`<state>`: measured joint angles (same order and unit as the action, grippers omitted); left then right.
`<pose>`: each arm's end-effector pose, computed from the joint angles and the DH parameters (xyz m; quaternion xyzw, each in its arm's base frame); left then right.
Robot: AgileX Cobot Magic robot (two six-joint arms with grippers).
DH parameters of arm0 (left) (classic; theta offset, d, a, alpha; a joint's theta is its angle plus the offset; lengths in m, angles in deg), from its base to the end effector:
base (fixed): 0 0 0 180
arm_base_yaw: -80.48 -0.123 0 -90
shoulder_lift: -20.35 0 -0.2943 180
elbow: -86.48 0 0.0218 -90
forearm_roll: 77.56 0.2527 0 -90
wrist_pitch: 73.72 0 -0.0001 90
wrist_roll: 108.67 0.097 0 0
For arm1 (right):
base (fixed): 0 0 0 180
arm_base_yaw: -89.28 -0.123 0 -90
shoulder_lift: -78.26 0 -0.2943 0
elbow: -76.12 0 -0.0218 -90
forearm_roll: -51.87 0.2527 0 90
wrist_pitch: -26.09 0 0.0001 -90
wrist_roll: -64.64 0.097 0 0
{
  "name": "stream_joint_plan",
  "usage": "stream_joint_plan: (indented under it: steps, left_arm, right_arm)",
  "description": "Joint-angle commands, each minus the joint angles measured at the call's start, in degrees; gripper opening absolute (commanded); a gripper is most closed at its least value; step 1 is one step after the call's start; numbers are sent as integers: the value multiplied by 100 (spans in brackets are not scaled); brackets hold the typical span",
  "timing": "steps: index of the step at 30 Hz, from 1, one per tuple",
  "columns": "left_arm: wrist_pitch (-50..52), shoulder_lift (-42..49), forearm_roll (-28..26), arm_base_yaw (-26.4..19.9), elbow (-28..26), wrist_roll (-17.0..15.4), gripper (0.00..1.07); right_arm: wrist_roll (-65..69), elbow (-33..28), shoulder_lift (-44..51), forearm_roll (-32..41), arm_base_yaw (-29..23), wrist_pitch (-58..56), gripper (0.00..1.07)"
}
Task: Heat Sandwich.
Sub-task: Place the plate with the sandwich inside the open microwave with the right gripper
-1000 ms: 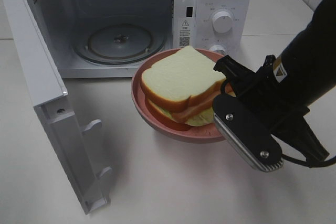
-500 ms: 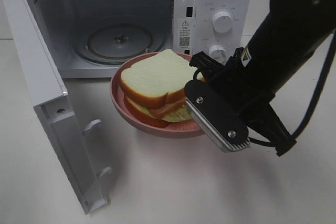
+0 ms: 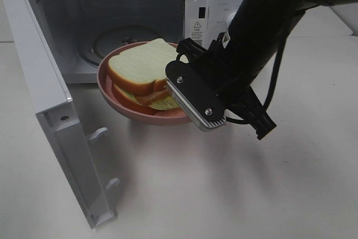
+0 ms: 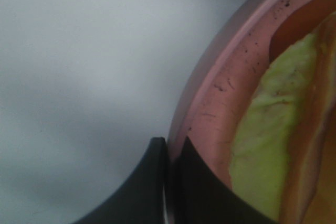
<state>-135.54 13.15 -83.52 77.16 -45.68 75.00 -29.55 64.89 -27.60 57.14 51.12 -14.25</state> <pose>-0.0106 -0.0095 0.2790 0.0057 0.8508 -0.0199 0.5250 0.2737 0.2224 0.2211 -0.8846 0.4218 -0.0600 0.1895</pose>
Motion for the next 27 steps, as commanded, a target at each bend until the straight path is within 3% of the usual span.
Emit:
stream_joint_plan:
  steps: [1, 27]
  left_arm:
    - [52, 103, -46, -6, 11, -34, 98]
    - [52, 103, -46, -6, 11, -34, 98]
  right_arm:
    - [-92, 241, -178, 57, 0, 29, 0]
    - [-6, 2028, -1667, -11, 17, -172, 0]
